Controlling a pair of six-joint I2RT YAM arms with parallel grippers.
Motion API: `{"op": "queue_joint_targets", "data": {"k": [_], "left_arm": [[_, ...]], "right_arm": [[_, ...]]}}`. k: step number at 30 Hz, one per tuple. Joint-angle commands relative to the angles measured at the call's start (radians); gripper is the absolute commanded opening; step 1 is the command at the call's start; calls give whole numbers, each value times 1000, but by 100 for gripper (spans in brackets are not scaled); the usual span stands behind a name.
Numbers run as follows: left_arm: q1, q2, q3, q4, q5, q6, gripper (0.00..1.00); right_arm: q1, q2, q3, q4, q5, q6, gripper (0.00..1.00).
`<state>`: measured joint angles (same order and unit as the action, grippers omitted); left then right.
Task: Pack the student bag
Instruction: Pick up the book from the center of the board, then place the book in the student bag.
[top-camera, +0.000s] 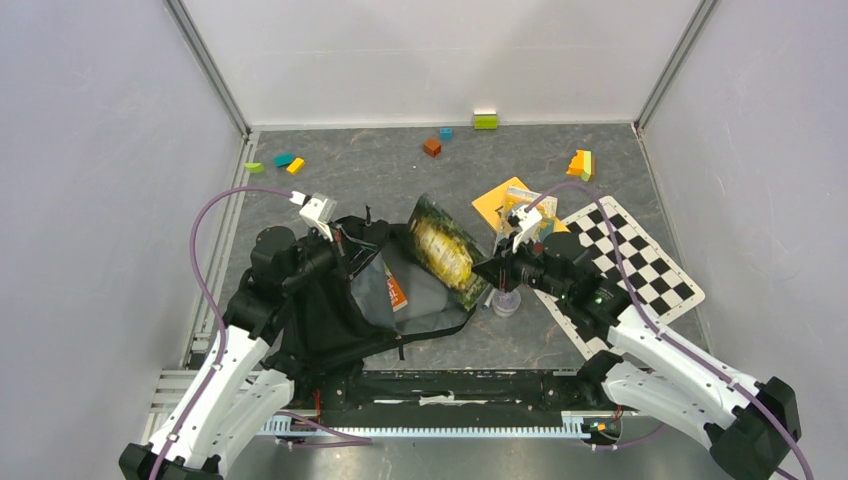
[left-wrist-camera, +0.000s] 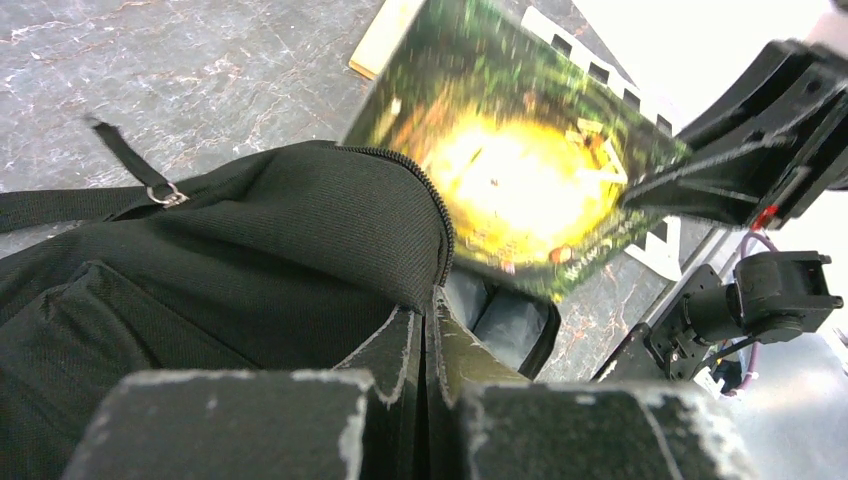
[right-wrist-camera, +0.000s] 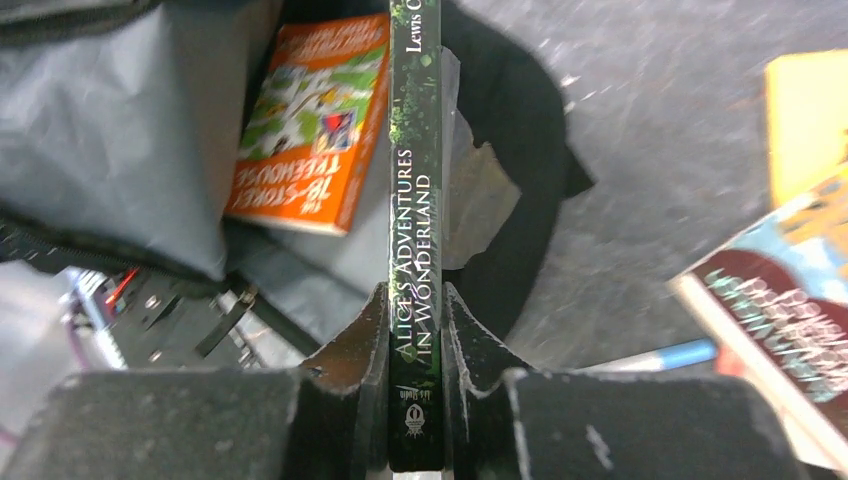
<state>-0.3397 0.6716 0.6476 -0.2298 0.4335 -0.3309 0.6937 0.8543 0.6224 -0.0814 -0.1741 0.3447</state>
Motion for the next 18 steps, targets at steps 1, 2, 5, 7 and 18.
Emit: {"op": "queue_joint_targets", "data": {"k": [1,2,5,7,18], "left_arm": [[-2,-20,23,50,-28,38,2],[-2,-20,23,50,-30,39,2],[-2,-17,24,49,-30,38,2],[-2,-17,25,49,-30,38,2],[-2,-29,24,49,-35,39,2]], "right_arm": [[18,-34,-41,155,-206,117,0],[18,-44,-43,152,-213,119,0],[18,-74,5,85,-179,71,0],[17,-82,44,33,-147,48,0],[47,37,-19,167,-297,165,0]]}}
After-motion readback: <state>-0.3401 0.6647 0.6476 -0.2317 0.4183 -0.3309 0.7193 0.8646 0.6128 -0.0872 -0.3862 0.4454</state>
